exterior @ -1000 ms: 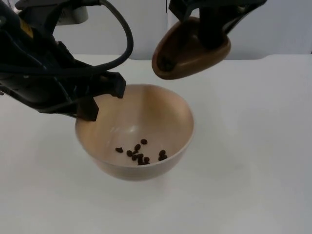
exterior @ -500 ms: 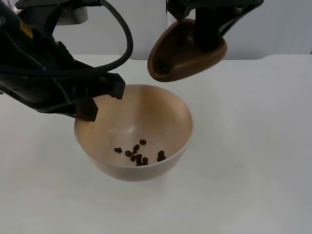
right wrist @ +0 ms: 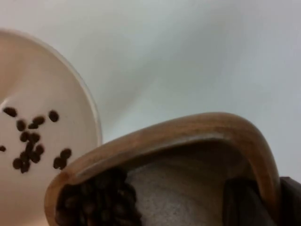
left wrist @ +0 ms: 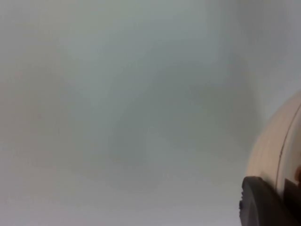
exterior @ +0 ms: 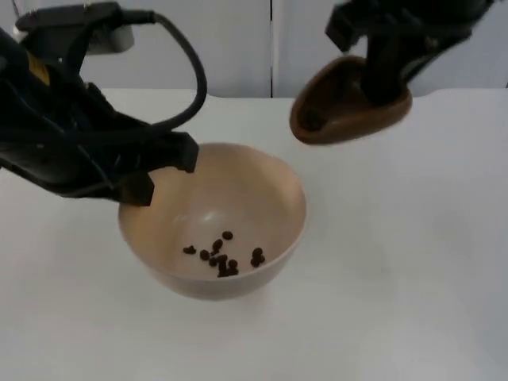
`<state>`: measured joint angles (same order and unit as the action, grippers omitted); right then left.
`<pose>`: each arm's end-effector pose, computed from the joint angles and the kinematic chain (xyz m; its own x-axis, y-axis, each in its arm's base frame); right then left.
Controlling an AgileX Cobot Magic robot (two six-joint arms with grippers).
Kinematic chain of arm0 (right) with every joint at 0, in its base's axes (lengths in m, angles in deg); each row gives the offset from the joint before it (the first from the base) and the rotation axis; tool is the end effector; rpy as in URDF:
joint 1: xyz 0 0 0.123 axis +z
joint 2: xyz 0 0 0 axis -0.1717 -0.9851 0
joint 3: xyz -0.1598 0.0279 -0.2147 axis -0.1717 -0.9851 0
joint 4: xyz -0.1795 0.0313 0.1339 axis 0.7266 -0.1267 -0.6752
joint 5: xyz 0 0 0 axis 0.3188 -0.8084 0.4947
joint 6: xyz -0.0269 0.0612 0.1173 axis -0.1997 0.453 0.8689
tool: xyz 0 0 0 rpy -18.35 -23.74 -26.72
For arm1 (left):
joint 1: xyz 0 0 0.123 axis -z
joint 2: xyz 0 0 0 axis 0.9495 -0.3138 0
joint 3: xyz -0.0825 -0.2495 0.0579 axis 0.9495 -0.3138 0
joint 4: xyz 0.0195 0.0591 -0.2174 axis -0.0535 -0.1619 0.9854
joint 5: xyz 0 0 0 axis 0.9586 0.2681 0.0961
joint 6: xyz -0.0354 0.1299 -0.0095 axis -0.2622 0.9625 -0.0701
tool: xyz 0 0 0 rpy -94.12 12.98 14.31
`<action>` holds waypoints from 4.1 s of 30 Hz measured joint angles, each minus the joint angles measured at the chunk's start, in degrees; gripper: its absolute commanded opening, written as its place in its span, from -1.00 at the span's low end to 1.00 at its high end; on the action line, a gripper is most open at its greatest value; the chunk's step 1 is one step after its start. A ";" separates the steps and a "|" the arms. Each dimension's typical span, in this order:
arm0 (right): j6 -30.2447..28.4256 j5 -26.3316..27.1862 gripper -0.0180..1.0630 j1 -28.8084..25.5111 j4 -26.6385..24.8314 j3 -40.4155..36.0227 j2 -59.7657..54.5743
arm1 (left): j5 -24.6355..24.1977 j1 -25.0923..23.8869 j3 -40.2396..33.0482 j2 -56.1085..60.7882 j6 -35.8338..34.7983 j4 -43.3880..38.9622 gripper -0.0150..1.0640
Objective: Pick up the bowl with the left hand and pour the coffee beans from the cup into the bowl with the right hand.
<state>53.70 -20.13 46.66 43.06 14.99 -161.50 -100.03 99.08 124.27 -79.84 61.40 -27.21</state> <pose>0.2928 0.2166 0.2427 -0.7453 -0.5401 -0.3910 -0.5842 0.8116 -0.0075 0.2450 -0.1338 0.1661 -0.8578 0.1221 -0.4992 0.2461 0.9504 -0.1904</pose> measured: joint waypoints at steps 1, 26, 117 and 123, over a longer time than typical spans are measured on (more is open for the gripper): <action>0.00 0.00 -0.96 0.00 0.00 0.00 0.00 | 0.00 0.00 0.00 0.00 0.00 0.00 -0.98; 8.65 26.25 -0.96 -5.46 -2.42 -30.15 2.39 | 6.60 -9.34 -0.62 -9.99 -2.18 0.00 -0.98; 14.13 37.37 0.34 -12.74 -2.82 -35.07 18.70 | 5.78 -9.34 -0.75 14.43 -2.18 -2.75 0.22; 10.88 36.81 0.34 -12.74 -2.82 -35.09 33.25 | 4.86 -9.34 -0.75 23.85 -2.18 -3.90 0.22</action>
<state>64.58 16.68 33.93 40.24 -20.10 -128.25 -95.17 89.73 123.52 -55.99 59.22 -31.11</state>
